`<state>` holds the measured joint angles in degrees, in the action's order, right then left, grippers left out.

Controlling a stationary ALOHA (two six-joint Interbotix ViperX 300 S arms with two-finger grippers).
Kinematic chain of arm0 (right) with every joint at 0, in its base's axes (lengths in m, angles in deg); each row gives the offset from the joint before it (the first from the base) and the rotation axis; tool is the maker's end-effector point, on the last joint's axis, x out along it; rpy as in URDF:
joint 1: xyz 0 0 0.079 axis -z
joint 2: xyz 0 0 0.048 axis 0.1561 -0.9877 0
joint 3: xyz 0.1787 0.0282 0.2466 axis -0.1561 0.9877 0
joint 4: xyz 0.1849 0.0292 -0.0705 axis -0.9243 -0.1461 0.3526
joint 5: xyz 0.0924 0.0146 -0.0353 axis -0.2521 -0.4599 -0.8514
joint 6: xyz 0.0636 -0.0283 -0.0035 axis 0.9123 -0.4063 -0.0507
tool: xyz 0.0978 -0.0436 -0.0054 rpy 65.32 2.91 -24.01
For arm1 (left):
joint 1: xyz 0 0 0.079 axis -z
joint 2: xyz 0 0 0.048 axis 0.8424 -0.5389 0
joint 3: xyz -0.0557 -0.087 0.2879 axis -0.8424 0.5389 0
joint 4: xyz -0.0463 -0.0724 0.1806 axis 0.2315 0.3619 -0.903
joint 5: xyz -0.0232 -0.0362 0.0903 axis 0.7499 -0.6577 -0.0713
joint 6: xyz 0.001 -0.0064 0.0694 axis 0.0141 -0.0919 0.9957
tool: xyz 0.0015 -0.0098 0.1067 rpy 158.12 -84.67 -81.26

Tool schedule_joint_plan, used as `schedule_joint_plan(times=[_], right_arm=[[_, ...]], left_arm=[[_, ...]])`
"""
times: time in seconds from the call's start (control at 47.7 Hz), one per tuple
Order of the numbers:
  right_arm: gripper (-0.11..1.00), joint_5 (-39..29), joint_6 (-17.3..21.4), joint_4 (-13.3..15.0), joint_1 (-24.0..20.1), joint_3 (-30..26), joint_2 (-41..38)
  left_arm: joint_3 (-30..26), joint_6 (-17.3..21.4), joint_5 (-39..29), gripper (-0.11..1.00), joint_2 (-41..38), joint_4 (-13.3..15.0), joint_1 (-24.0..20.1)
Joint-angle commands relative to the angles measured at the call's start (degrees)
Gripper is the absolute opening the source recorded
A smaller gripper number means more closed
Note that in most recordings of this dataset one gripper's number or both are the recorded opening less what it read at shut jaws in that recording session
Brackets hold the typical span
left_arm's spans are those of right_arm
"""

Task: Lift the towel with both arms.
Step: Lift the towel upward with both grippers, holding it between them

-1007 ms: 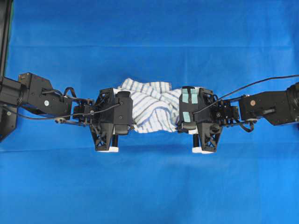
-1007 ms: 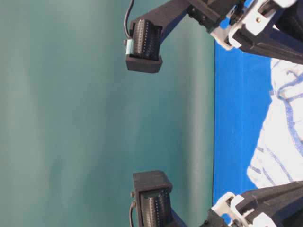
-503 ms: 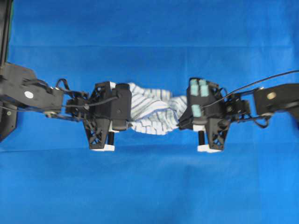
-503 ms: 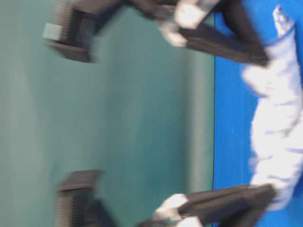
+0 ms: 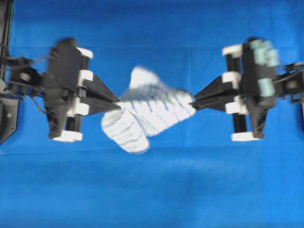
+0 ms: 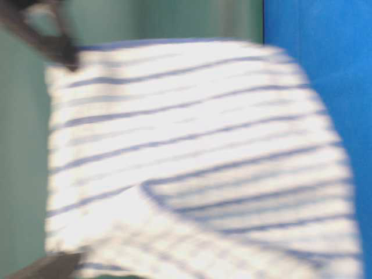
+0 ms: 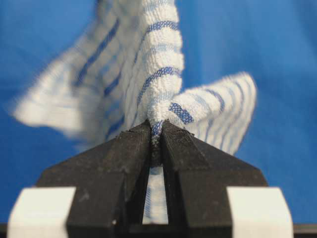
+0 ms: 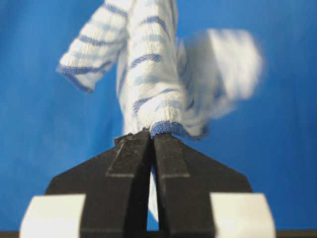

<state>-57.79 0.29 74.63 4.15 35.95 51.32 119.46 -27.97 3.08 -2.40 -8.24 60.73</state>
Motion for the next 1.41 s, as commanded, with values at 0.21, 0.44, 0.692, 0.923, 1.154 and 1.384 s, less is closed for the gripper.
schedule_joint_plan(times=[0.21, 0.44, 0.692, 0.923, 1.154, 1.384], right_arm=[[0.01, -1.6, 0.0, 1.3, -0.2, -4.9, 3.1], [0.01, -2.5, 0.0, 1.3, -0.2, -5.1, 3.0], [0.01, -2.4, 0.1, 1.4, -0.2, -5.0, 2.9], [0.01, -2.2, 0.1, 1.3, -0.2, -4.9, 2.9], [0.22, -2.2, 0.5, 1.3, -0.2, -4.9, 2.9], [0.71, -2.4, 0.3, 1.3, -0.2, -4.9, 2.9]], left_arm=[[-4.4, 0.1, -1.5, 0.04, 3.8, -0.2, -1.0], [-5.8, 0.5, -1.8, 0.04, 3.1, -0.2, -1.1], [-6.1, 1.0, -1.1, 0.04, 2.5, -0.2, -0.4], [-6.0, 1.2, -0.9, 0.05, 2.5, -0.2, -0.4], [-5.7, 1.6, -0.1, 0.45, 3.0, -0.1, 0.1], [-5.0, 1.8, -0.1, 0.87, 4.2, -0.2, 0.4]])
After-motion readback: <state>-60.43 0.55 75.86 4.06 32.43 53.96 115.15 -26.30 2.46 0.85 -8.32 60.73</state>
